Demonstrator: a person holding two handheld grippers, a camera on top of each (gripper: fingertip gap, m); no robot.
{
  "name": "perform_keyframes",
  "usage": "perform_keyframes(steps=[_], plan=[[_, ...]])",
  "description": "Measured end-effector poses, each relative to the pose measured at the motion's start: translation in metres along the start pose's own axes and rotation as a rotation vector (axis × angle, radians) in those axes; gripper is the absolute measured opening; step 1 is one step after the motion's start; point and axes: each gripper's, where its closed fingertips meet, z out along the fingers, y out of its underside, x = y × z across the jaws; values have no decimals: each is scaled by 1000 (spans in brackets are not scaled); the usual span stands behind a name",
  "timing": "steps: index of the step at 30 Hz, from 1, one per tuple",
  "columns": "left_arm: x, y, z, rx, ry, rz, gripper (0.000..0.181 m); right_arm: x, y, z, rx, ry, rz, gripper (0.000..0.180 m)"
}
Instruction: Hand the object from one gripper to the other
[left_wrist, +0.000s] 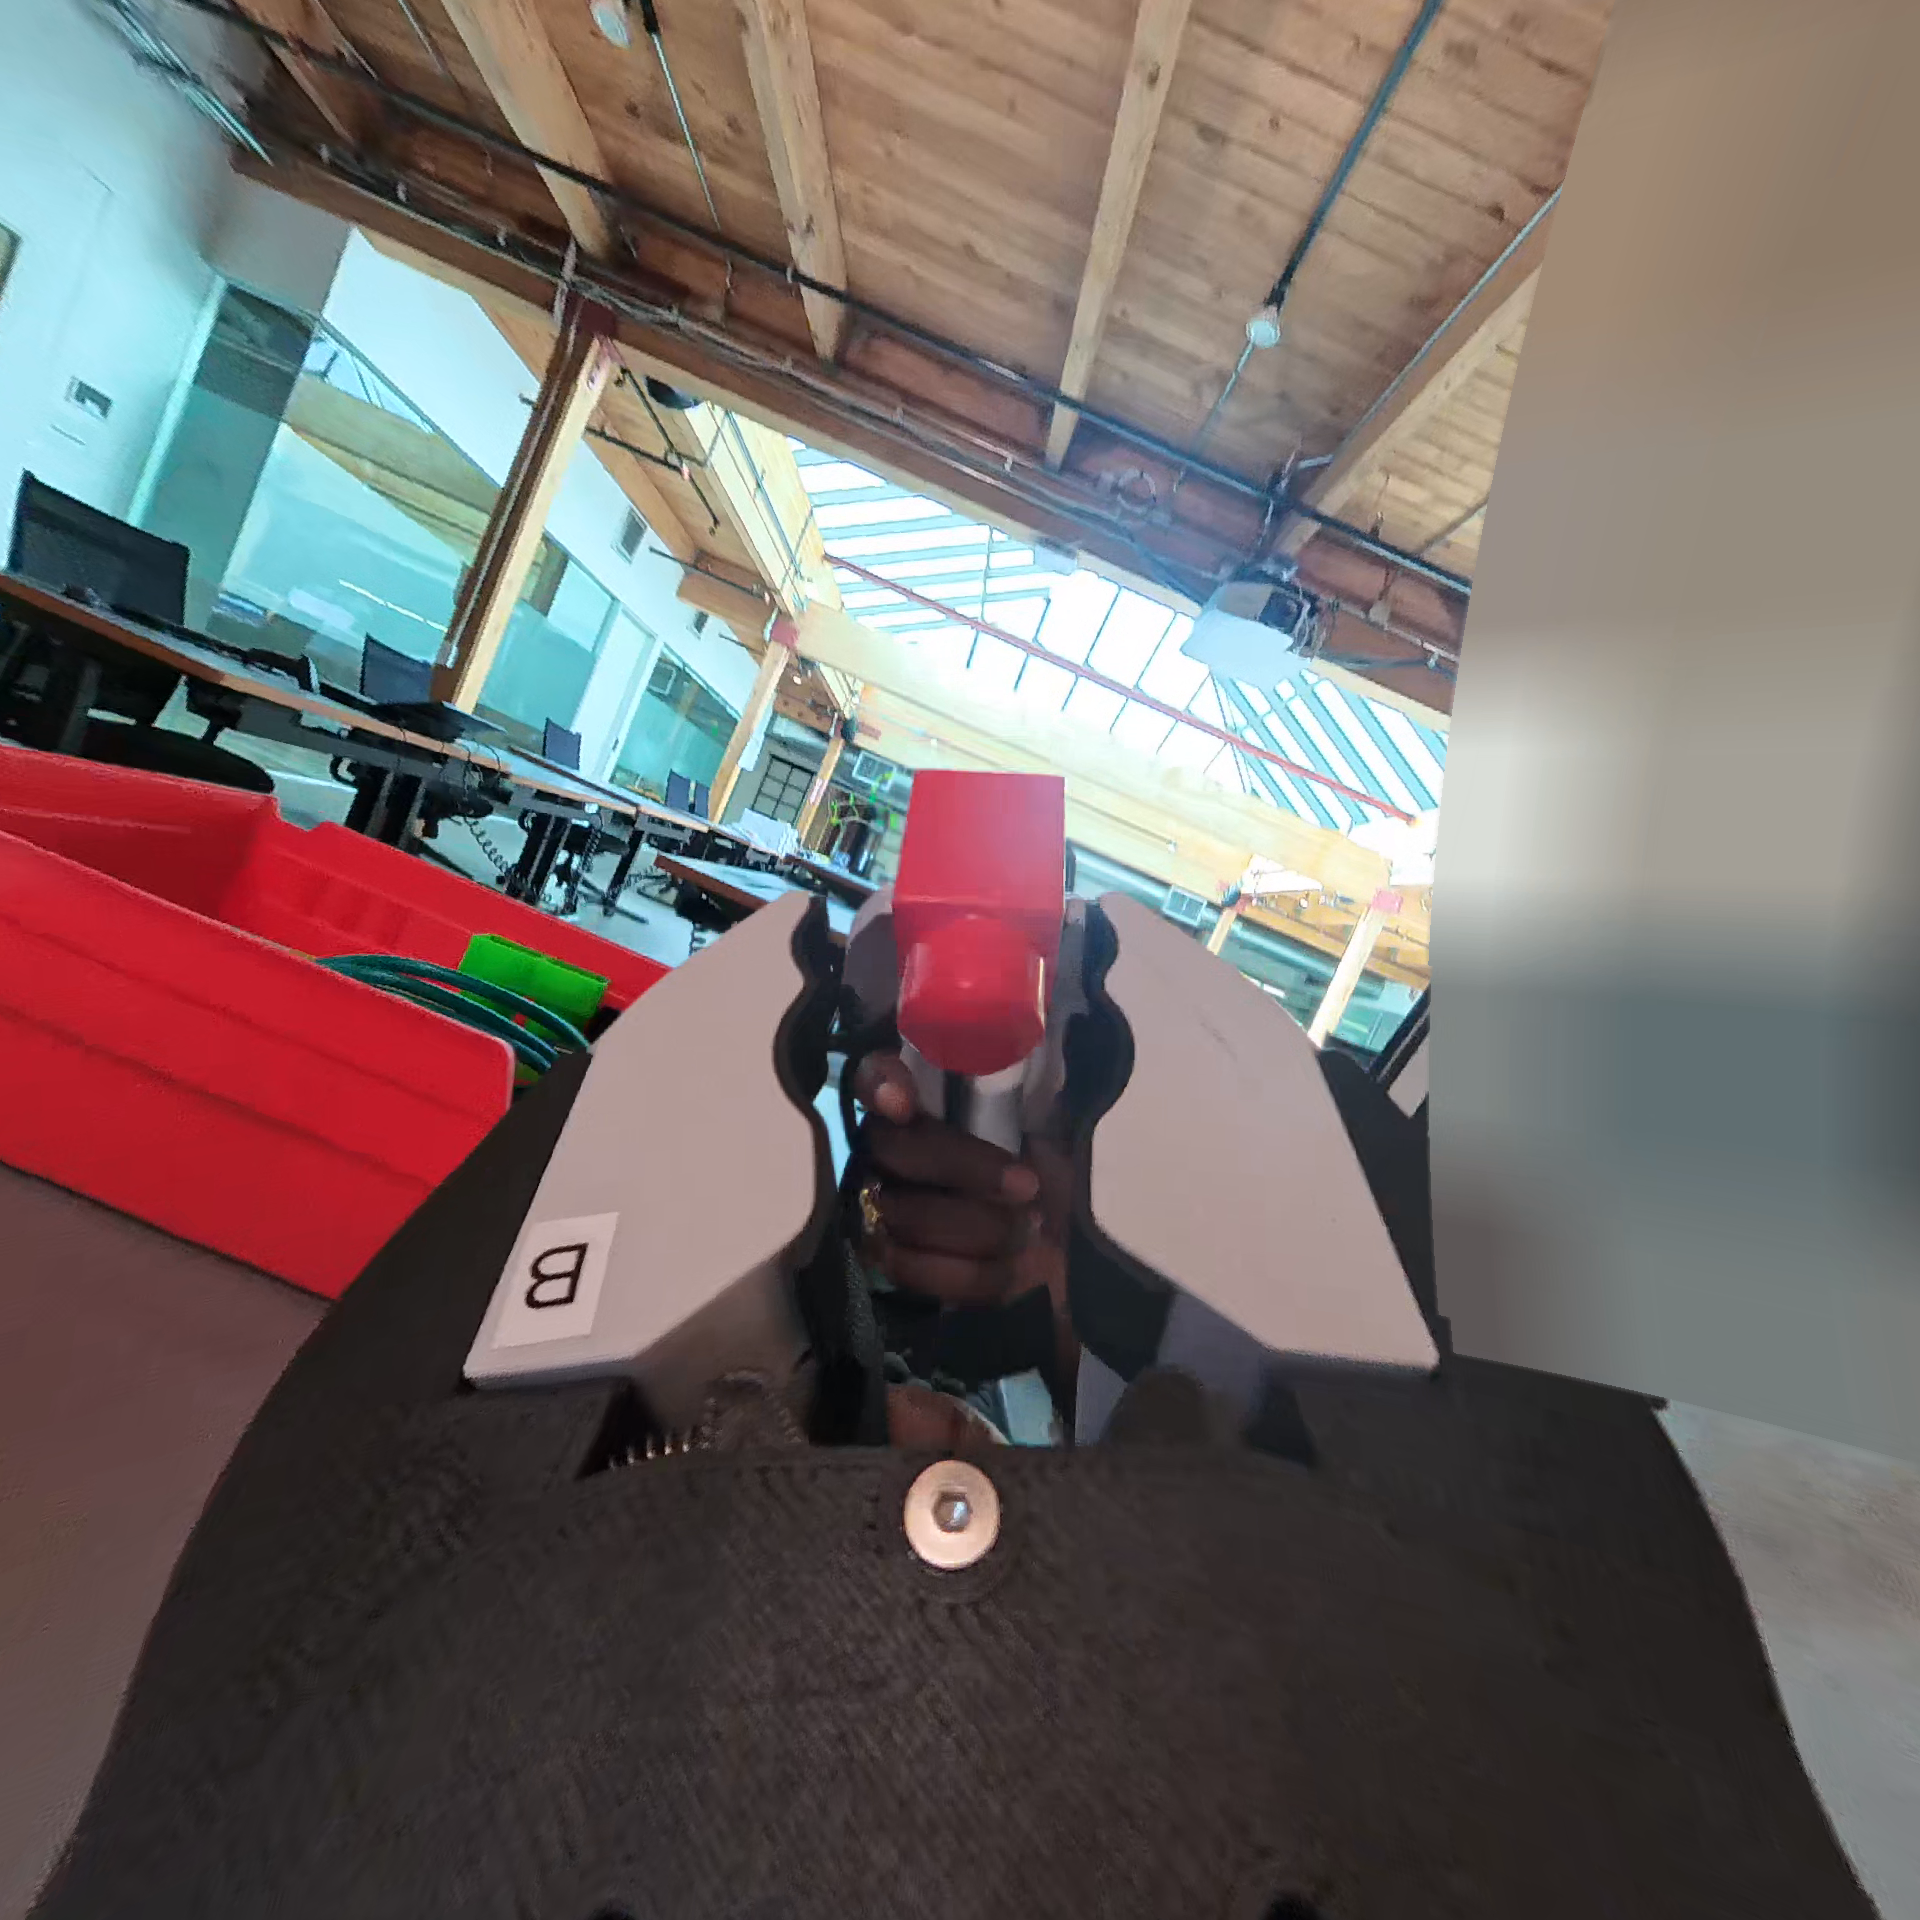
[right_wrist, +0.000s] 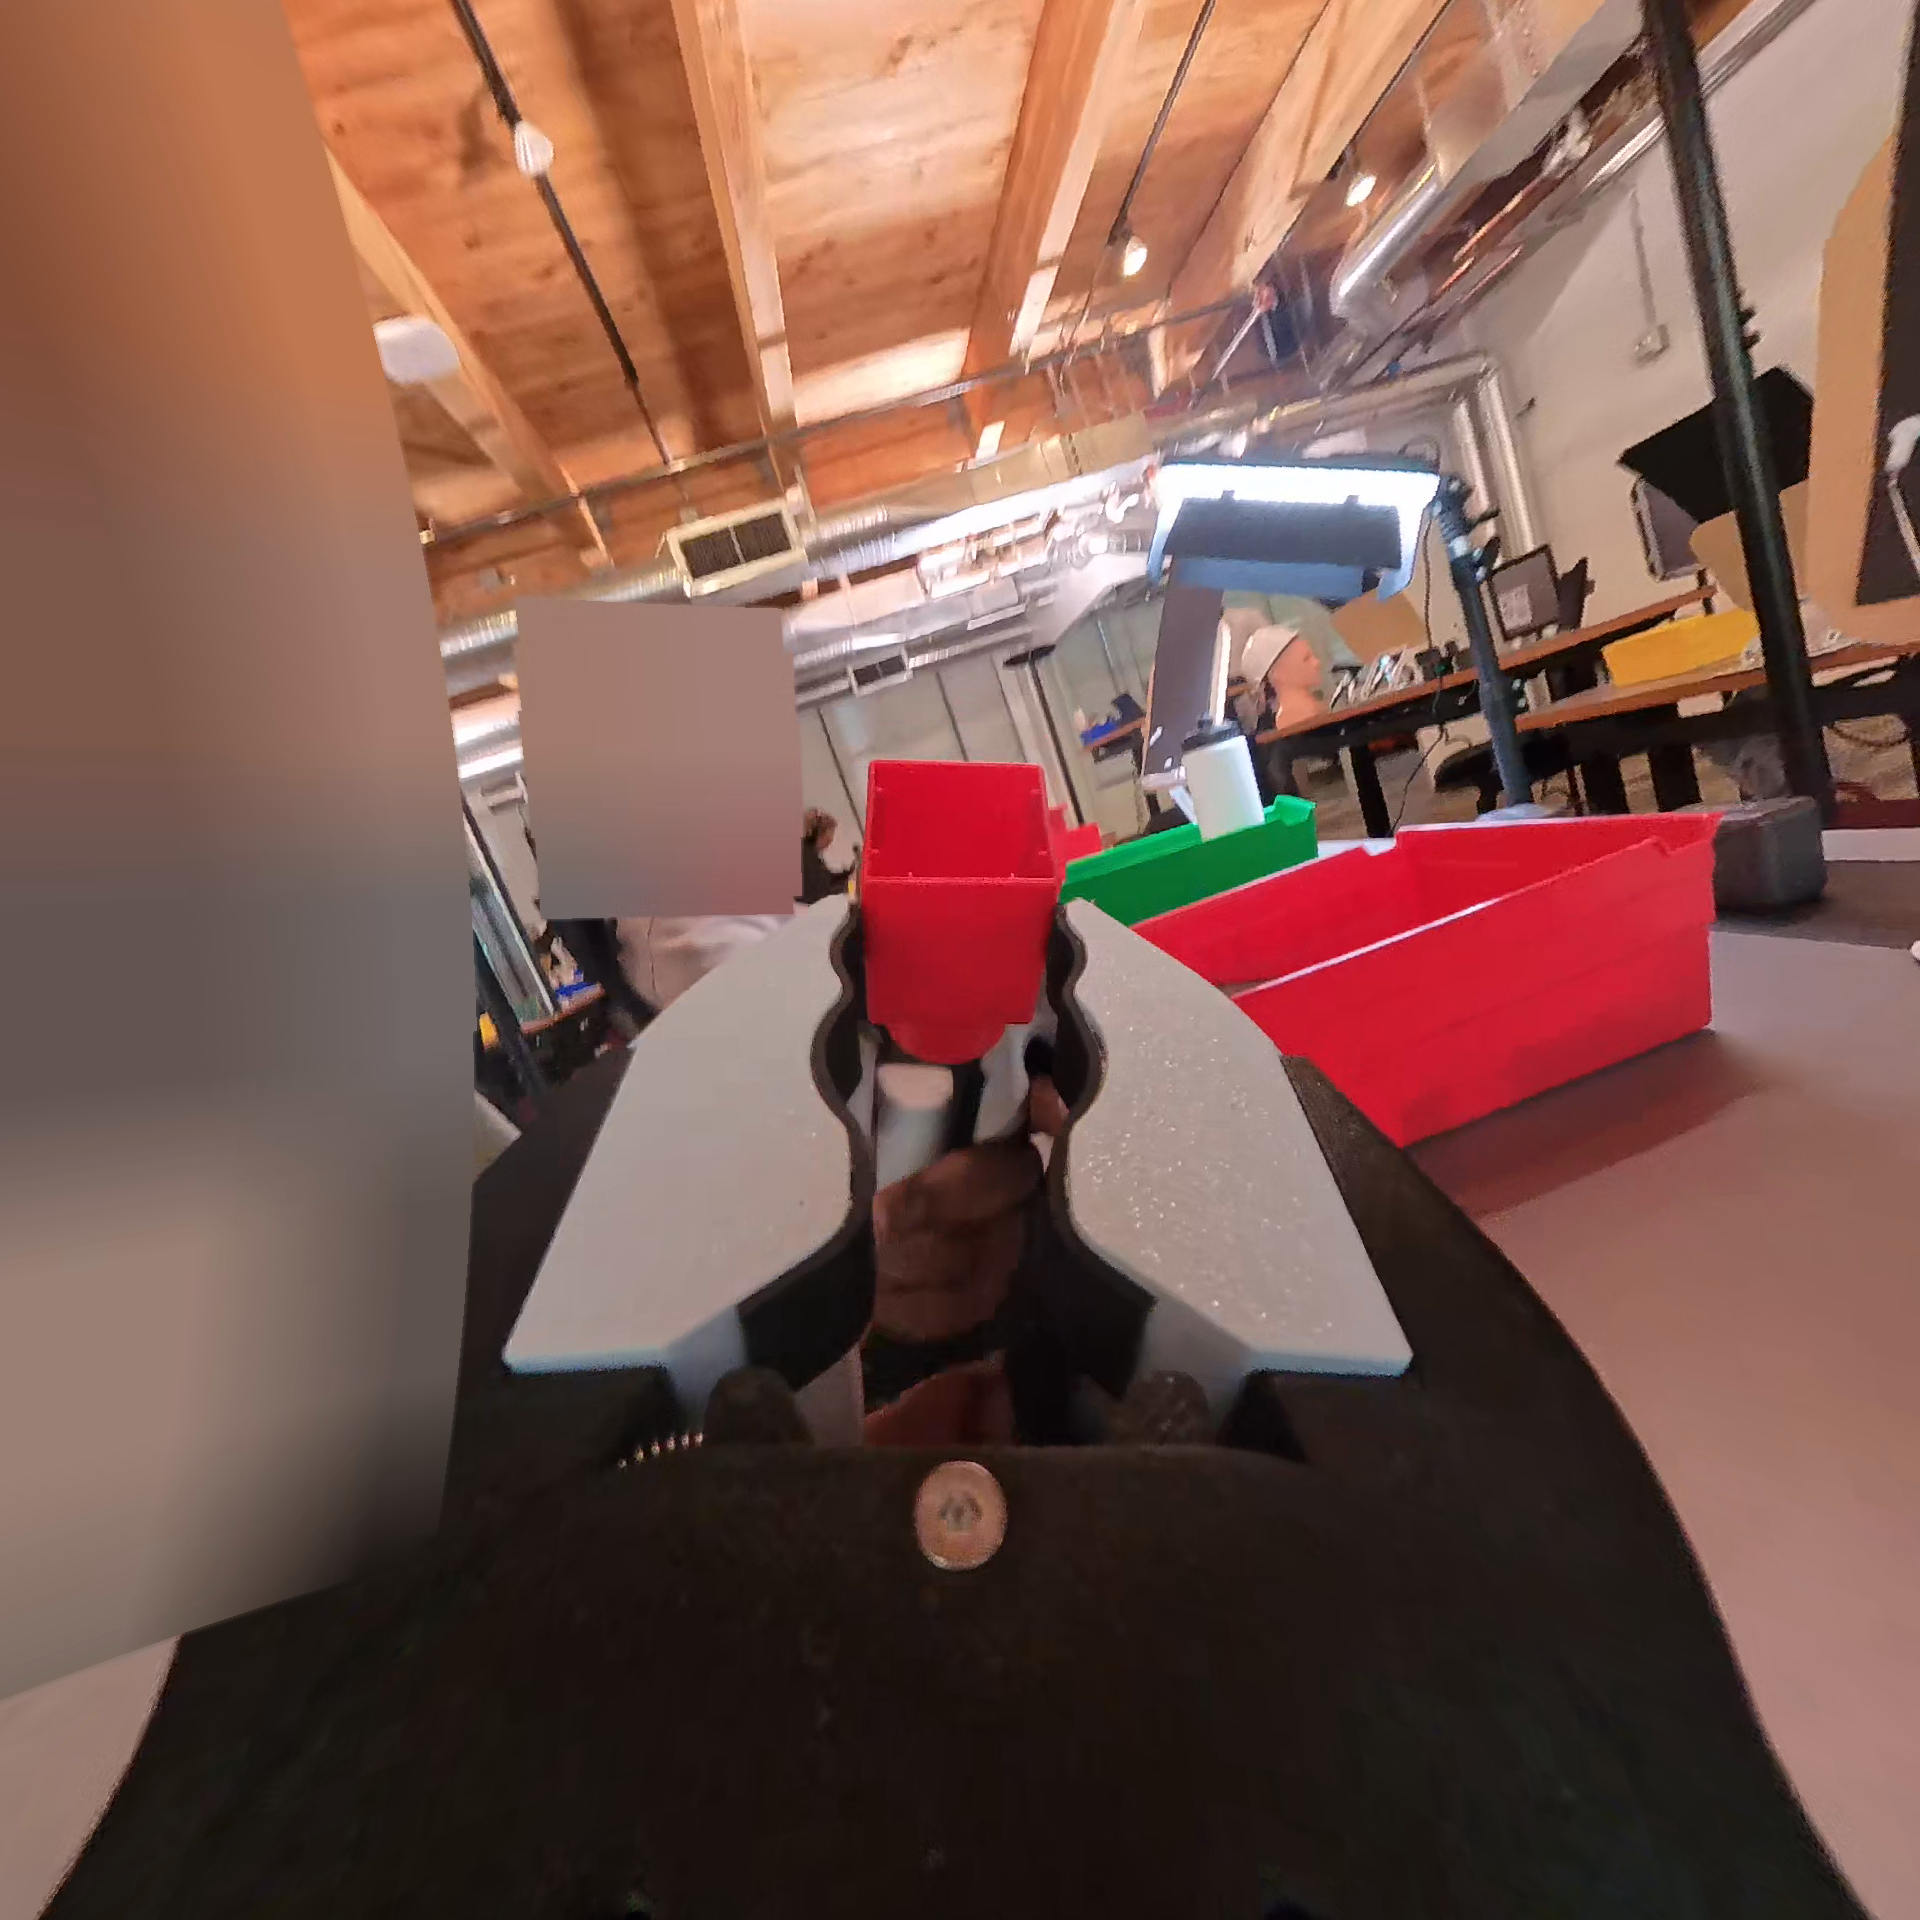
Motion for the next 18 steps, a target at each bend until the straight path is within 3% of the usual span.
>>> perform_keyframes(steps=[8,10,15,18], plan=[[13,15,-3,-200,49,84,47,-11,16,1,-164,-40,-40,34],[14,19,-3,-223,52,114,35,-13,19,2,-183,-50,-42,34],[11,6,0,-95,12,94,35,-8,13,5,-116,-19,-47,34],[4,-10,0,84,-16,32,34,-2,5,10,15,18,-2,51]])
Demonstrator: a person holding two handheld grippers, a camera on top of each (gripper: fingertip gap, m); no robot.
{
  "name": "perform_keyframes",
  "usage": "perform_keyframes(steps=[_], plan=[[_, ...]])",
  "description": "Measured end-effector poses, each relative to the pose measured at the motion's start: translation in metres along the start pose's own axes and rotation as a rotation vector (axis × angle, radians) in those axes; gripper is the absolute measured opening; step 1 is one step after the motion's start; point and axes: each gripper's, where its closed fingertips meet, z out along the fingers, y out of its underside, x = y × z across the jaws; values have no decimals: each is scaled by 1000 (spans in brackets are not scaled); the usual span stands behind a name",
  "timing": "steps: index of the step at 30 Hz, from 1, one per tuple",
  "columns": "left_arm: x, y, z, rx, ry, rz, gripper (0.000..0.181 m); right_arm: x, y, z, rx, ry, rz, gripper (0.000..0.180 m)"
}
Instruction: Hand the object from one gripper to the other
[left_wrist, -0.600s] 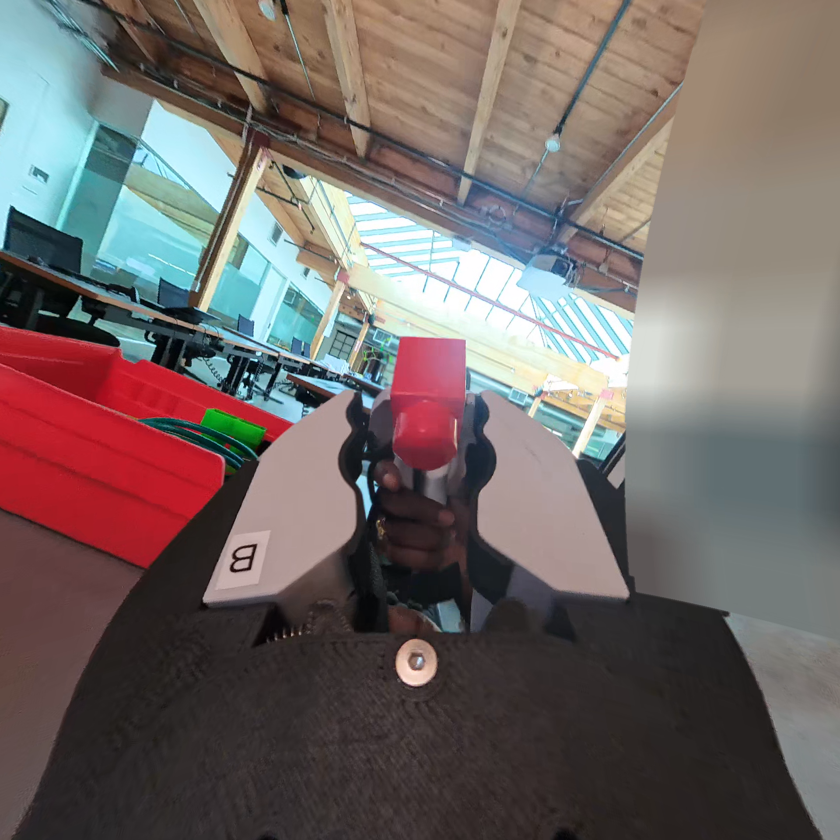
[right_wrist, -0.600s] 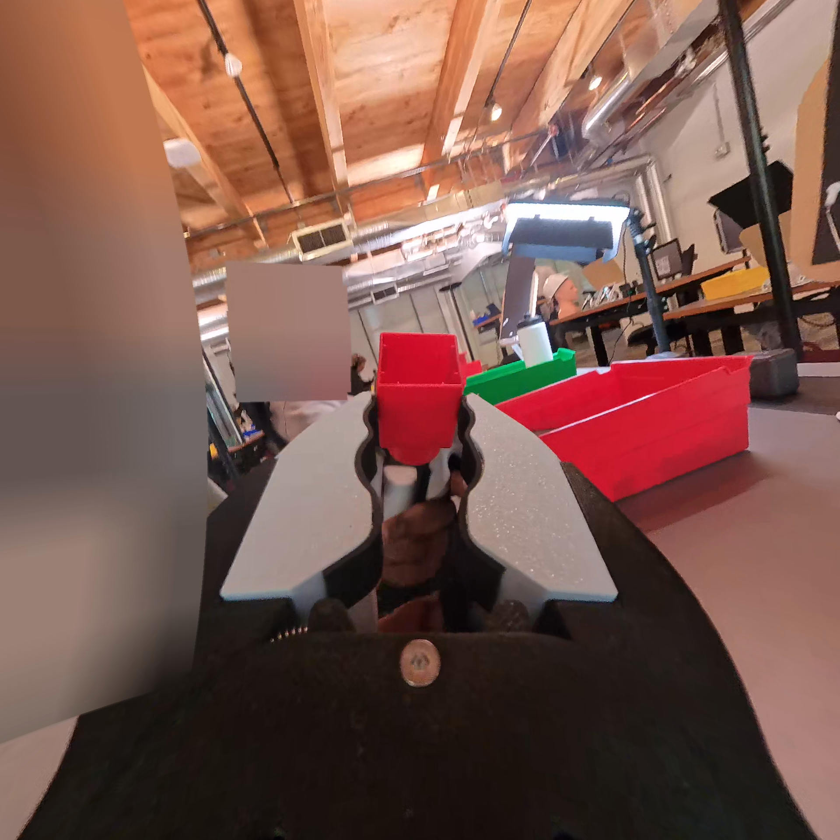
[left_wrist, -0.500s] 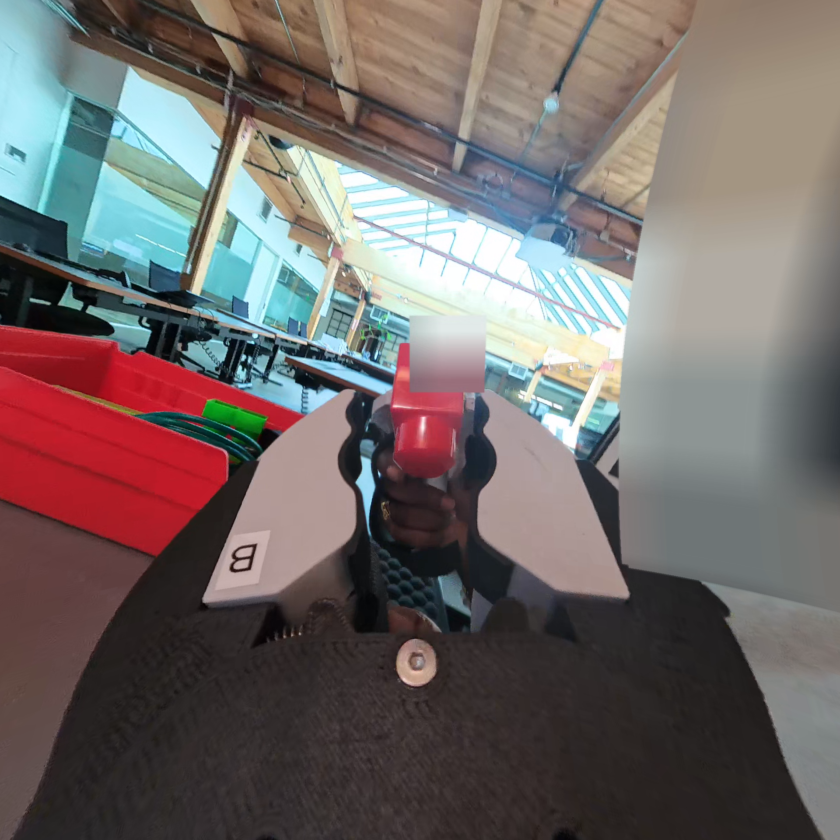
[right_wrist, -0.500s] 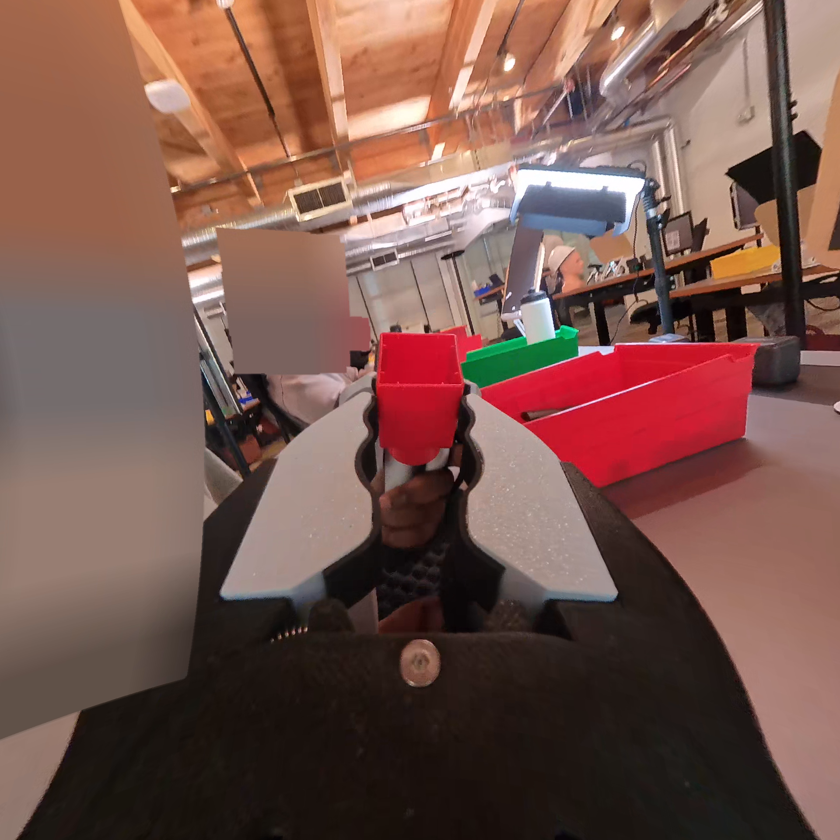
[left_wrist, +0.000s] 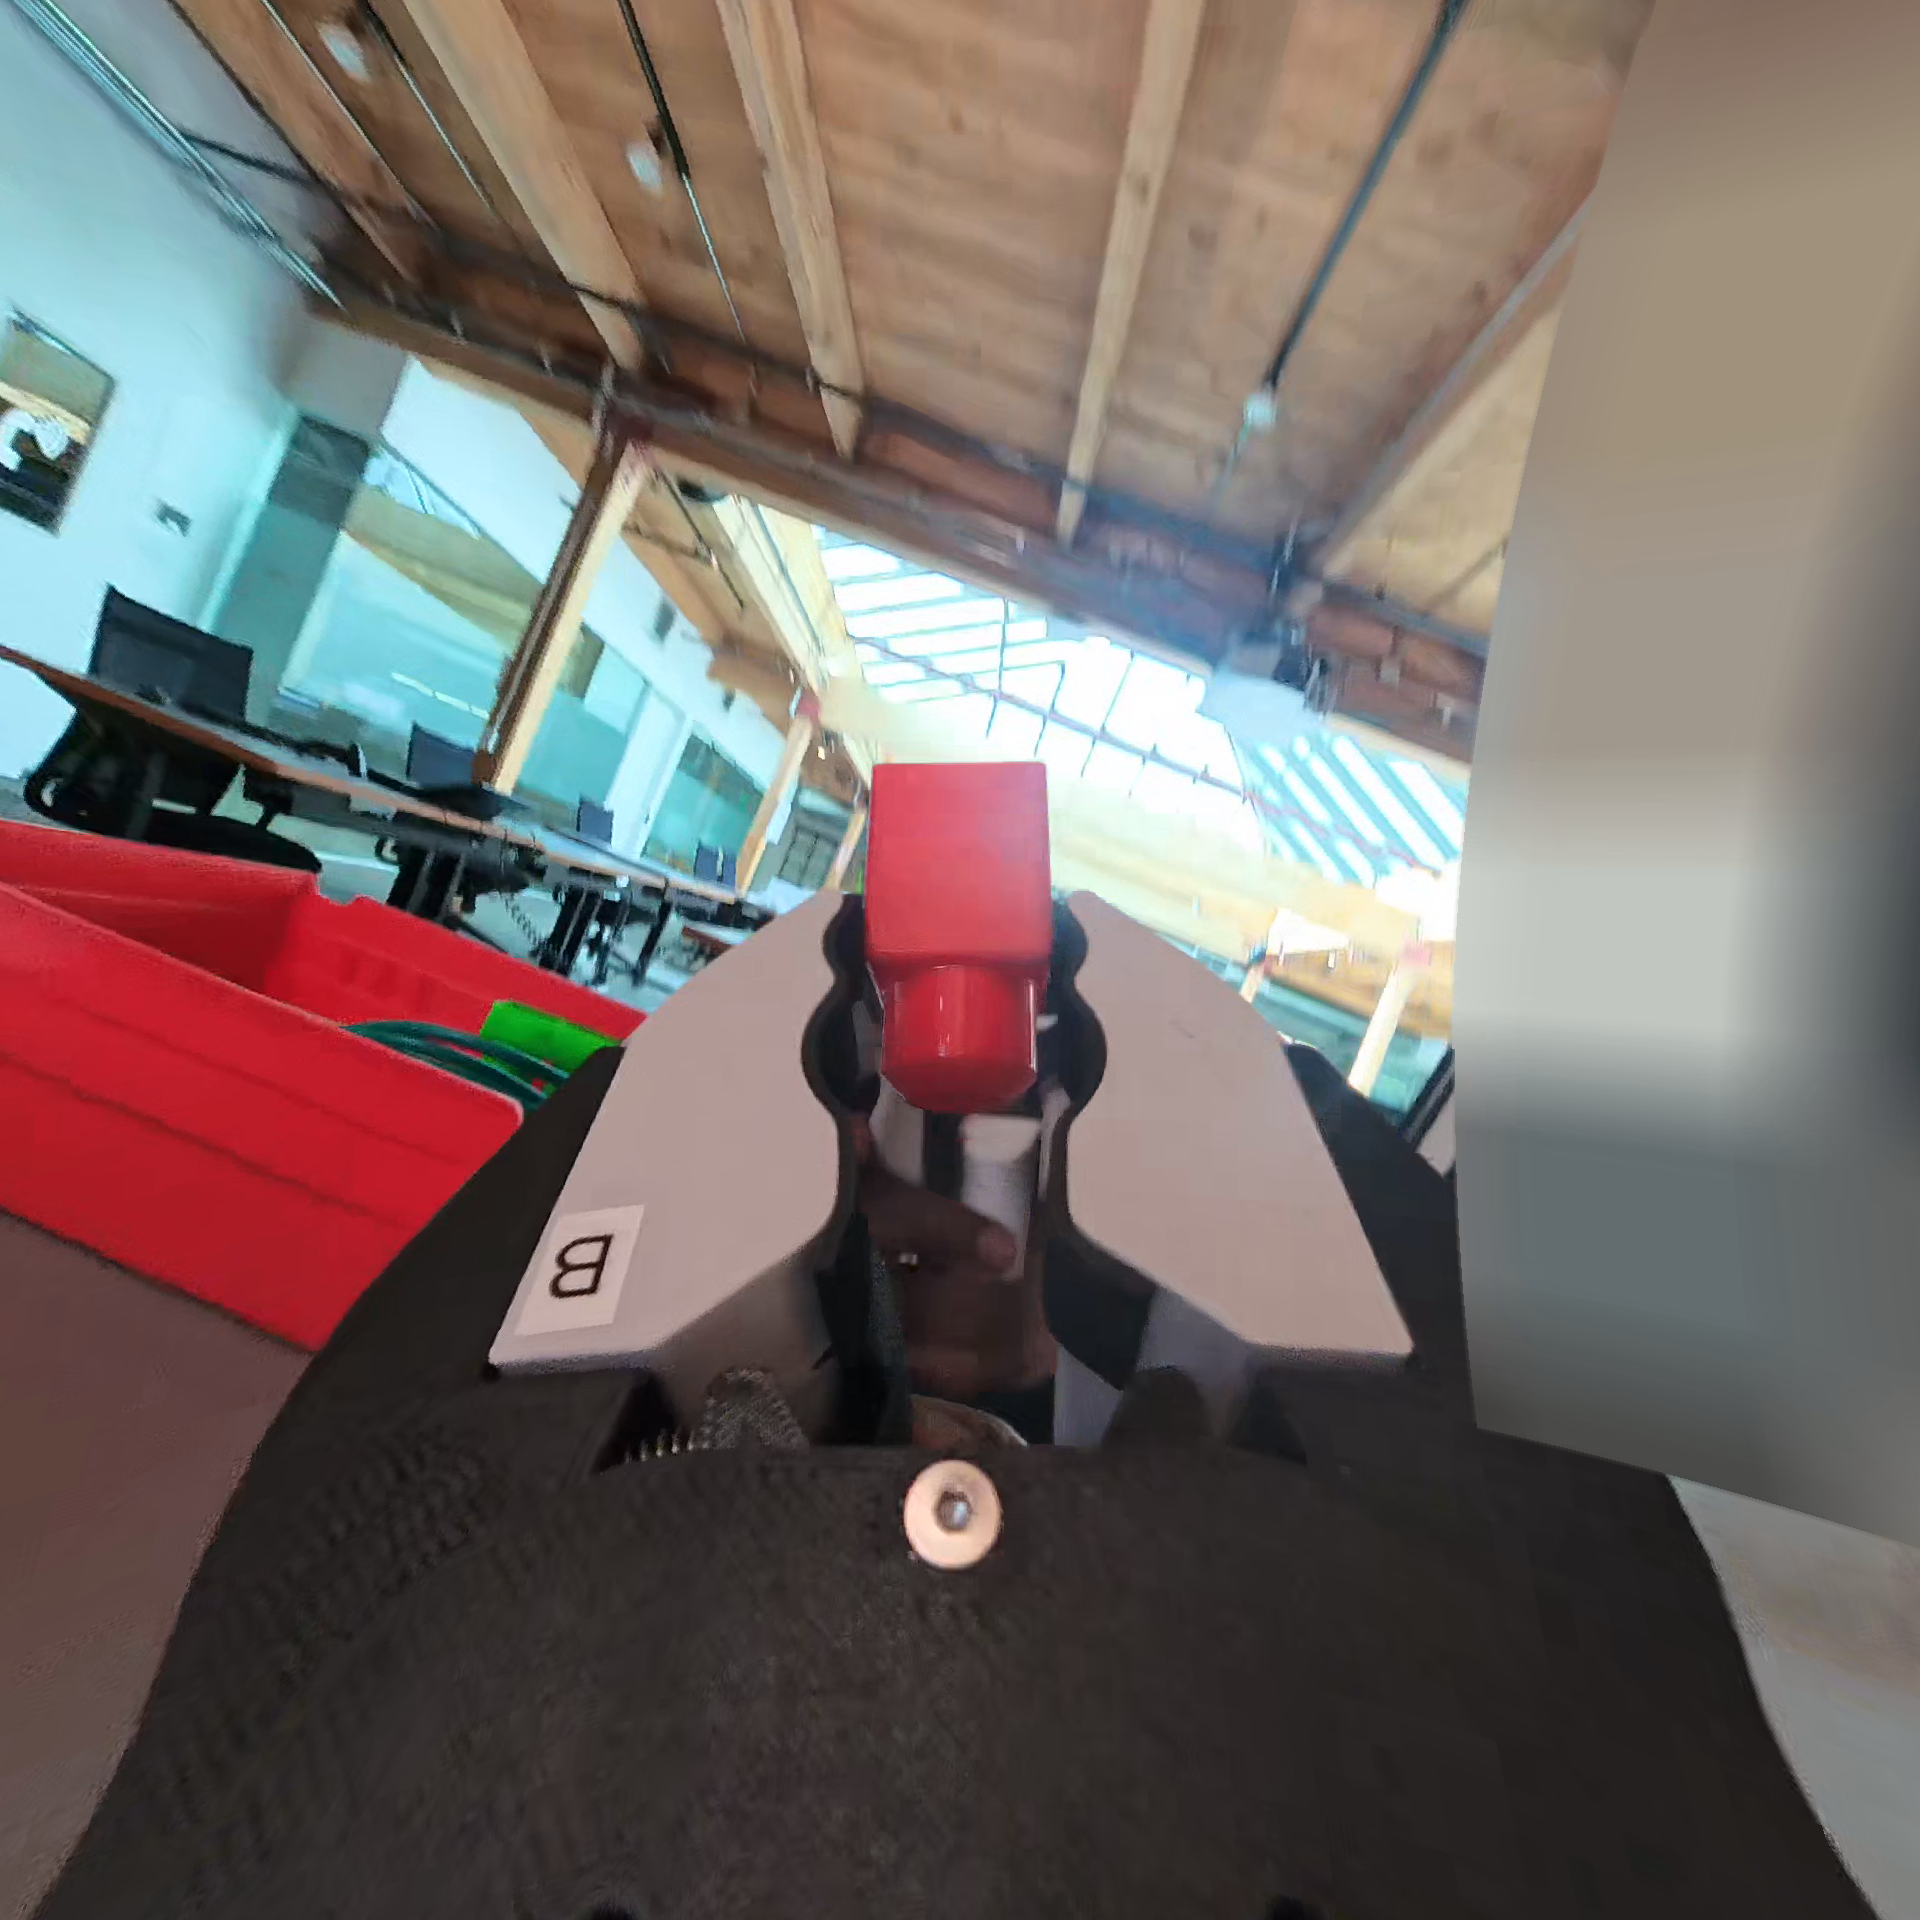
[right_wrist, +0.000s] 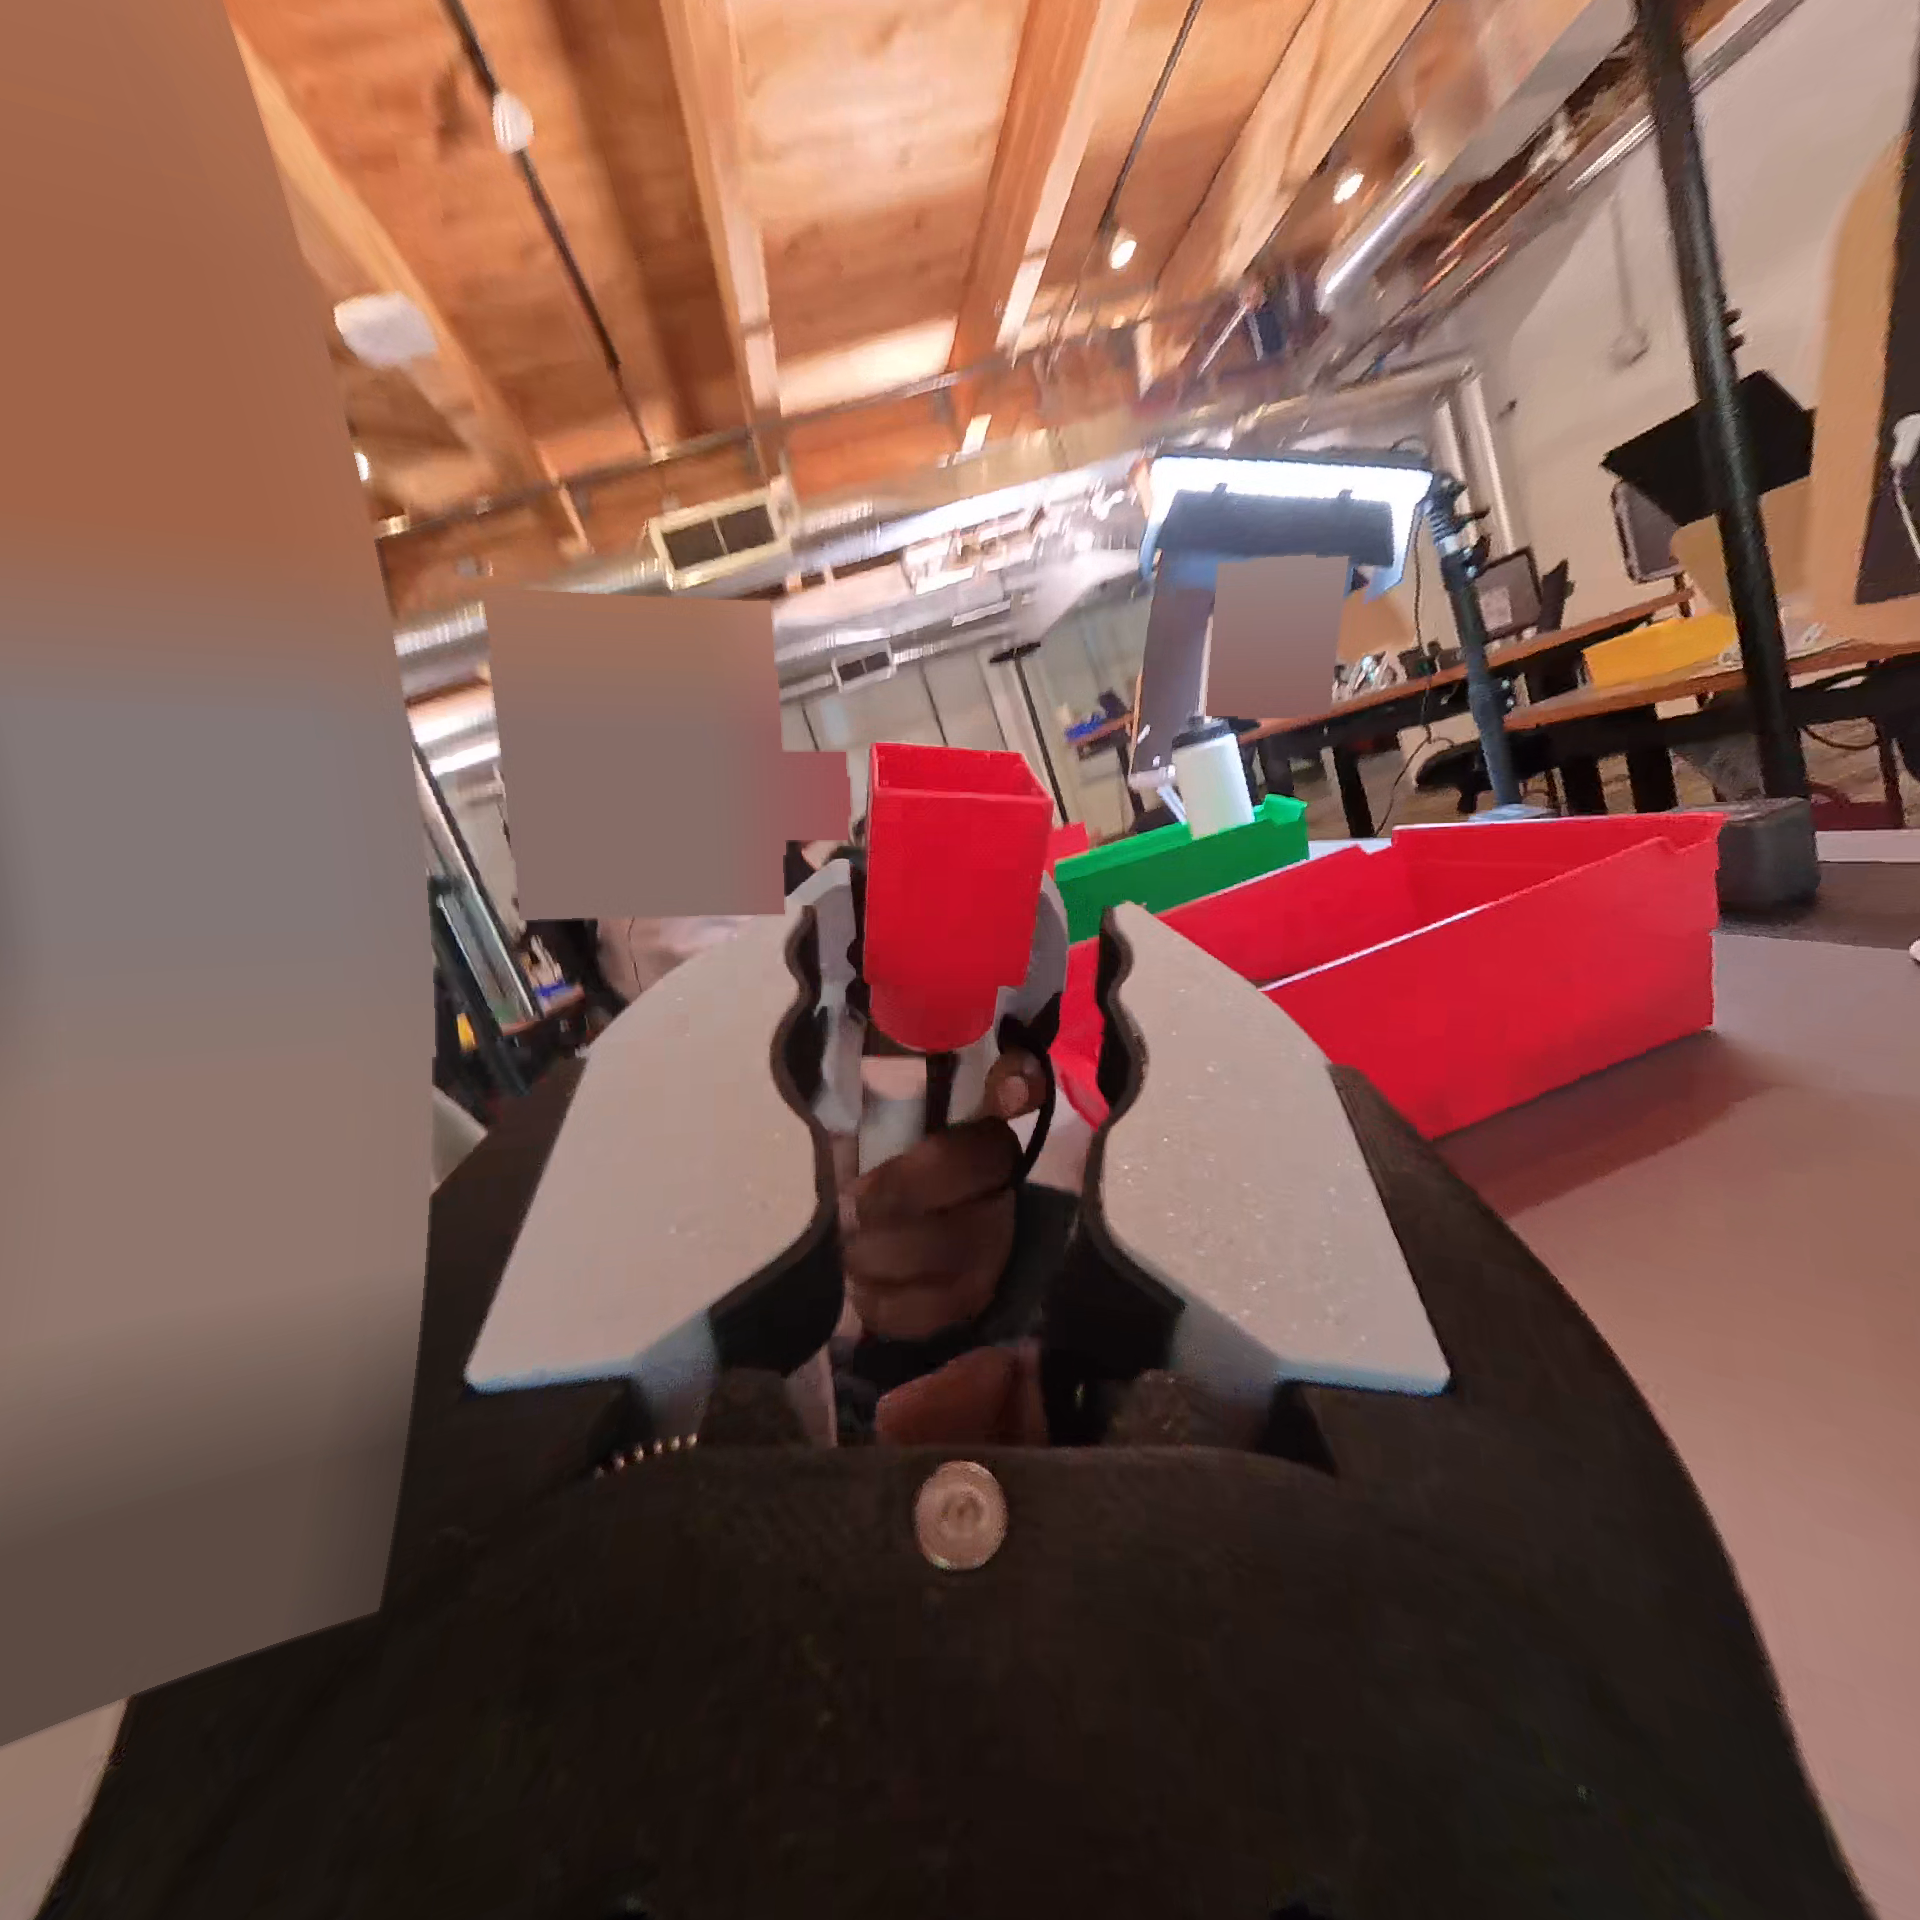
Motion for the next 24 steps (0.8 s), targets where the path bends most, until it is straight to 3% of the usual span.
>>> perform_keyframes(steps=[3,6,10,12,15,17,20,24], plan=[[-3,-1,2,80,-12,-48,34,3,4,5,28,-1,52,56],[-3,7,6,78,-8,-73,35,2,2,4,51,-4,35,42],[-3,15,7,-11,8,-49,37,2,2,-3,-20,-8,20,33],[-2,16,5,-69,10,-10,51,-1,4,-6,-85,-23,-8,33],[1,20,2,-169,30,21,58,-6,13,-9,-198,-38,-45,33],[4,21,1,-198,44,42,57,-8,19,-11,-253,-44,-62,33],[7,23,0,-215,62,71,39,-10,25,-12,-303,-49,-74,33],[8,19,0,-175,66,60,36,-10,23,-10,-286,-45,-84,33]])
